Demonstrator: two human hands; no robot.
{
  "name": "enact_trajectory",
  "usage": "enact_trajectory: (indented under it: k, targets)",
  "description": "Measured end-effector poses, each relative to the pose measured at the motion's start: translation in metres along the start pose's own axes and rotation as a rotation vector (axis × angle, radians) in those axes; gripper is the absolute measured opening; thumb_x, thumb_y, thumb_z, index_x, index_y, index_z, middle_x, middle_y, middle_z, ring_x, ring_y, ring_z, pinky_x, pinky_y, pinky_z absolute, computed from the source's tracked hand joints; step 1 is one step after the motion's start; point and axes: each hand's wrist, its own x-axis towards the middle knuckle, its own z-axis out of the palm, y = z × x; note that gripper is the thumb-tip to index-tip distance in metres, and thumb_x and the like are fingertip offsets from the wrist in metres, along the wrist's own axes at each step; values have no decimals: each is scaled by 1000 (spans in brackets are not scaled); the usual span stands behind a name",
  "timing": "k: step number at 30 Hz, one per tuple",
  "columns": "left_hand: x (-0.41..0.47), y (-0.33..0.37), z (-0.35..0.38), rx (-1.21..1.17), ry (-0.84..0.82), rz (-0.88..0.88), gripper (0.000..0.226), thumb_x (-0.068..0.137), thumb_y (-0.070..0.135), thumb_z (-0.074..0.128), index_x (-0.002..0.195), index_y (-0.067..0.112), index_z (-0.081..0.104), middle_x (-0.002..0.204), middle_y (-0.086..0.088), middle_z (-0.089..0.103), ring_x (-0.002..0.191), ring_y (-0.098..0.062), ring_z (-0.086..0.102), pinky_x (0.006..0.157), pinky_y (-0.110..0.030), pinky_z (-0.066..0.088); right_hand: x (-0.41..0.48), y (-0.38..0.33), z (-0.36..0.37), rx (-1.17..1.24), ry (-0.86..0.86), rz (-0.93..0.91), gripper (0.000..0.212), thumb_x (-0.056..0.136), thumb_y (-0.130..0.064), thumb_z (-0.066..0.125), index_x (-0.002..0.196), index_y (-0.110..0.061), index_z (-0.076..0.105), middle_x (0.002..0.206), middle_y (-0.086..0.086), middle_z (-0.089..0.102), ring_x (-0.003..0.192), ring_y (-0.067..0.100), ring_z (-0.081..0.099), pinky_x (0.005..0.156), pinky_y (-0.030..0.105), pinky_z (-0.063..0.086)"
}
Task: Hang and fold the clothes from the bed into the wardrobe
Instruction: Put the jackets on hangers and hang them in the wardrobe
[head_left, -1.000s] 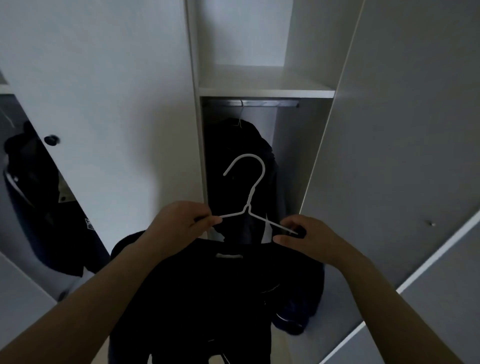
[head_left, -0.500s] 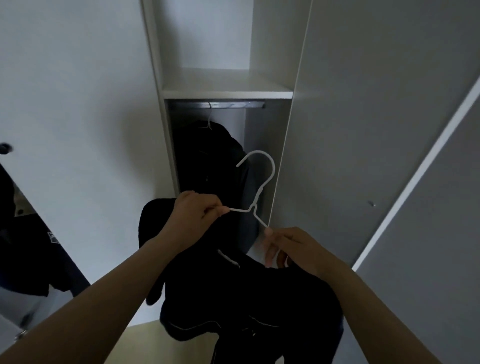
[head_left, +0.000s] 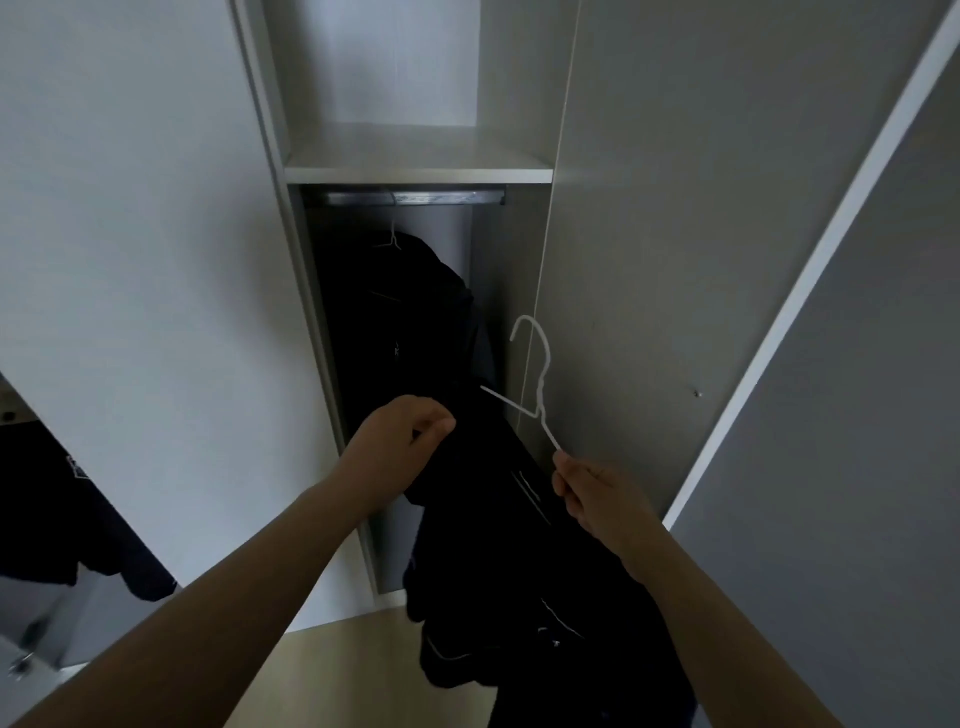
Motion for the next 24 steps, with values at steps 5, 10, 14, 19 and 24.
enact_trajectory:
  k: [5, 10, 14, 19, 24]
  targets:
    - [-9, -19, 5, 35, -53, -31, 22, 98, 21, 50, 99, 11, 69, 92, 6, 62, 87, -9, 59, 74, -9, 39, 13, 10, 9, -40, 38, 22, 46, 100, -38, 46, 59, -18, 55, 39, -7, 39, 34, 6, 31, 38, 19, 25]
    - [-1, -43, -7, 20, -69, -44, 22, 98, 22, 50, 100, 10, 69, 94, 1, 67, 86, -10, 61, 79, -20, 46, 36, 13, 15, -78, 180, 35, 52, 99, -36, 47, 51, -21, 60, 37, -4, 43, 33, 5, 37, 37, 15, 26]
    - [13, -73, -22, 10, -70, -36, 21, 98, 22, 51, 100, 12, 69, 93, 5, 64, 83, -6, 58, 70, -5, 40, 55, 2, 23, -126, 272, 91, 54, 98, -28, 45, 47, -25, 62, 36, -3, 46, 31, 4, 39, 44, 24, 28]
    - [27, -92, -20, -24, -118, -17, 20, 98, 20, 49, 100, 11, 67, 93, 4, 64, 84, -7, 59, 67, -3, 38, 66, -1, 28, -193, 350, 121, 47, 97, -21, 48, 50, -16, 55, 36, -5, 49, 32, 3, 42, 44, 22, 34]
    - [66, -113, -15, -81, -161, -20, 18, 97, 22, 50, 99, 19, 68, 90, 12, 61, 80, 8, 55, 67, -2, 39, 92, 3, 41, -6, 406, 195, 41, 100, -31, 46, 64, -16, 58, 38, -12, 49, 34, -3, 42, 49, 22, 34]
